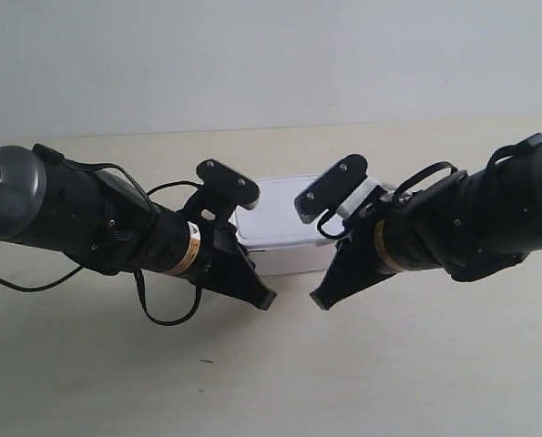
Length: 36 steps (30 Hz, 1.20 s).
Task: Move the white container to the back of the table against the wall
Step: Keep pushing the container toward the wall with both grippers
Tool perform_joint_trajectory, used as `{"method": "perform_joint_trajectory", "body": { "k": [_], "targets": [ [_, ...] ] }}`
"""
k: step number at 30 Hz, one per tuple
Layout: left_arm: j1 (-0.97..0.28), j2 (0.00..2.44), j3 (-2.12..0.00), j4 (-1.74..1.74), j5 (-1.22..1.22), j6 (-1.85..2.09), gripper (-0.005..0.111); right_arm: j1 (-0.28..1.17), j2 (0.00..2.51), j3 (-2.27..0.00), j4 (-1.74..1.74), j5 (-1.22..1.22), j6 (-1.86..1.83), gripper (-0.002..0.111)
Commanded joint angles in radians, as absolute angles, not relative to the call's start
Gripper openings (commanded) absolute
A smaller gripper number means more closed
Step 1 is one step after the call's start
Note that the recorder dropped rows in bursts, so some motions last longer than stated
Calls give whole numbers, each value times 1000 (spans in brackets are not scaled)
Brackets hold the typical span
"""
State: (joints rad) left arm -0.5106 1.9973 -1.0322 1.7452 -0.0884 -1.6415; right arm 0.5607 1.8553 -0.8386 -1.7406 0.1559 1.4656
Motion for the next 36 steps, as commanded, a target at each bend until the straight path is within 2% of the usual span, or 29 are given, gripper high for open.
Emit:
{"method": "perform_joint_trajectory", "body": {
  "k": [1,3,16,36],
  "targets": [
    [-508,2001,-1039,1744,-22,-1601,0,565,1903,-844,-1744,227,1333,0],
    [-508,2001,-1048,1744,16,-1600,0,565,1913,-844,-1744,295,1326,0],
    [-508,2070,-1120,1744,19,-1568,0,565,1919,-921,-1744,172,1224,0],
    [-445,2160,-1246,1744,0,-1548,0,562,2039,-1066,-1744,247,1185,0]
  ]
}}
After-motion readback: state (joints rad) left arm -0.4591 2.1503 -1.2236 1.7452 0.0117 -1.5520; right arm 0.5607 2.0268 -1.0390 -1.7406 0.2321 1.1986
